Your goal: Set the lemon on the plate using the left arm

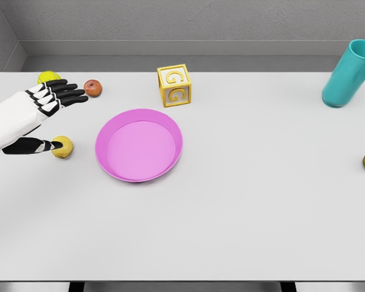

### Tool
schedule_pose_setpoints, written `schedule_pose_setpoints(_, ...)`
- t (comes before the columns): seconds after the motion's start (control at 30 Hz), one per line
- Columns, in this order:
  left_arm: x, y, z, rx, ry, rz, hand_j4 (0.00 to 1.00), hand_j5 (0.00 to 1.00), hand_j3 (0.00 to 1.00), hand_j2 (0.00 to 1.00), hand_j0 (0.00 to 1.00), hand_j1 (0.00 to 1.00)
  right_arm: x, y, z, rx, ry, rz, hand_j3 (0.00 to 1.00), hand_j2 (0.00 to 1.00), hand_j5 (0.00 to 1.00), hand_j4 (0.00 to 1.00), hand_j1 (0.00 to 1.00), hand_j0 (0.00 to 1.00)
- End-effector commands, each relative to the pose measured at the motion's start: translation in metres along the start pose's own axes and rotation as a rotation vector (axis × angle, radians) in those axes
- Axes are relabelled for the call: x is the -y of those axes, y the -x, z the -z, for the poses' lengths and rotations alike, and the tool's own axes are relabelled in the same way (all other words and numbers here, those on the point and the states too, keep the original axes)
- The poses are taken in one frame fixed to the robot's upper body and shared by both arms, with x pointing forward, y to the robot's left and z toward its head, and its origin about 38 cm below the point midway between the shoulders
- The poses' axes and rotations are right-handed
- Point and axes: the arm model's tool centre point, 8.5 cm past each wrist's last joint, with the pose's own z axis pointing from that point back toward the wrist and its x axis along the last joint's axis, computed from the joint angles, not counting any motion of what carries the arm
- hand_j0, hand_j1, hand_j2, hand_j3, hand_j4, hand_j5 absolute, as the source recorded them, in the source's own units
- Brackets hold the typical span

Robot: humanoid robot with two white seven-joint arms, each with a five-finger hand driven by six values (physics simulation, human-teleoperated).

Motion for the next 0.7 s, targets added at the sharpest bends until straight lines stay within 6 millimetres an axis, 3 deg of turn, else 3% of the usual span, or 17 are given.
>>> schedule_pose_setpoints(0.0,-0.001,0.0,0.0,0.0,-0.003,-0.004,1.0,1.0,1.0,1.0,1.0,1.0,0.0,0.0,0.0,0.001,-0.001,0.0,1.0,1.0,1.0,1.0,1.0,1.0)
schedule_pose_setpoints(0.23,-0.002,0.007,-0.006,-0.029,0.066,0.061,1.0,1.0,1.0,1.0,1.0,1.0,0.0,0.0,0.0,0.0,0.0,-0.001,1.0,1.0,1.0,1.0,1.0,1.0)
schedule_pose_setpoints(0.37,0.009,0.019,-0.017,-0.078,0.127,0.091,1.0,1.0,1.0,1.0,1.0,1.0,0.0,0.0,0.0,0.0,0.0,0.0,1.0,1.0,1.0,1.0,1.0,1.0)
schedule_pose_setpoints(0.53,0.054,0.03,-0.038,-0.128,0.275,0.069,1.0,1.0,1.0,1.0,1.0,1.0,0.0,0.0,0.0,0.0,0.0,-0.001,1.0,1.0,1.0,1.0,1.0,1.0)
schedule_pose_setpoints(0.67,0.042,0.049,-0.057,-0.182,0.331,0.096,1.0,1.0,1.0,1.0,1.0,1.0,0.0,0.0,0.0,0.0,0.0,-0.001,1.0,1.0,1.0,1.0,1.0,1.0)
